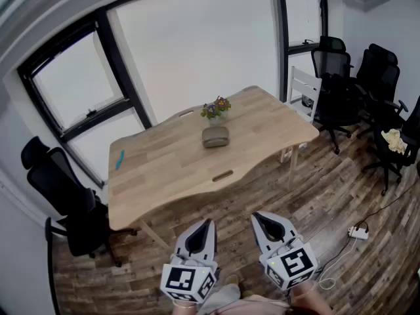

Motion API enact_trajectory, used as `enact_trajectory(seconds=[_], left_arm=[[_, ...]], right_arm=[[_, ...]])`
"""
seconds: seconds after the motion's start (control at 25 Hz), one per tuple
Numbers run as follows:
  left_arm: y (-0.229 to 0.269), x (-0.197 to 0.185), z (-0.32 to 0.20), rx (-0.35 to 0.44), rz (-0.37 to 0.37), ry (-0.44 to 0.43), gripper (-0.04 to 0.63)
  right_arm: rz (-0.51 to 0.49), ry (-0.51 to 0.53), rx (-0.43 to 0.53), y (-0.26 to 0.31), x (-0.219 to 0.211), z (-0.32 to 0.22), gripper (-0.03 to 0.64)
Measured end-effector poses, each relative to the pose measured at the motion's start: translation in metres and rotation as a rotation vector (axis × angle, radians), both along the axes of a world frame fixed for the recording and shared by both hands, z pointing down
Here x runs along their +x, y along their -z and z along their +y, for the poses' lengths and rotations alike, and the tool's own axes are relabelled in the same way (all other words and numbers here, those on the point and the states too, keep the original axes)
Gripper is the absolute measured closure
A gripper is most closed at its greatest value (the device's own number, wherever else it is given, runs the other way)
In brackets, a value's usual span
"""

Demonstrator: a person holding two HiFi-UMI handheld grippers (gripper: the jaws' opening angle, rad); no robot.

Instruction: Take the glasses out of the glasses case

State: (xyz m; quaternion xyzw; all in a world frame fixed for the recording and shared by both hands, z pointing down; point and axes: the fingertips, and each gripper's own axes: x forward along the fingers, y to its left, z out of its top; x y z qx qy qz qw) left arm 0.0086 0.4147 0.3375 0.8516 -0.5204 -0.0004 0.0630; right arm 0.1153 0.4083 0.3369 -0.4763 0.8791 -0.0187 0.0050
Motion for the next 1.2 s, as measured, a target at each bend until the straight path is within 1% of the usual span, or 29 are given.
enact_trajectory(seconds=[0.2,0.32,0.44,0.68,0.8,0.92,1.2], left_arm=[[-0.001,-0.013,-0.012,-0.008,0.004,-0.014,0.598],[-0.004,-0.019,-0.017,-0.009,0.004,-0.025,0.598],[-0.007,-0.025,-0.023,-0.011,0.007,-0.036,0.598],[-0.01,-0.045,-0.043,-0.016,0.008,-0.052,0.598],[-0.01,-0.054,-0.054,-0.015,0.005,-0.061,0.598],[-0.011,-0.065,-0.064,-0.011,0.006,-0.069,0.598],[-0.013,-0.08,-0.08,-0.021,0.02,-0.085,0.598]], right_arm=[[0.003,-0.006,0.003,0.0,-0.015,-0.013,0.617],[0.002,-0.006,-0.012,-0.004,-0.023,-0.019,0.617],[-0.008,-0.008,-0.03,-0.008,-0.031,-0.028,0.617],[-0.025,-0.008,-0.03,-0.009,-0.049,-0.049,0.617],[-0.034,-0.028,-0.031,-0.008,-0.055,-0.061,0.617],[-0.017,-0.062,-0.032,-0.01,-0.062,-0.073,0.617],[-0.02,-0.117,-0.027,-0.006,-0.069,-0.089,0.617]])
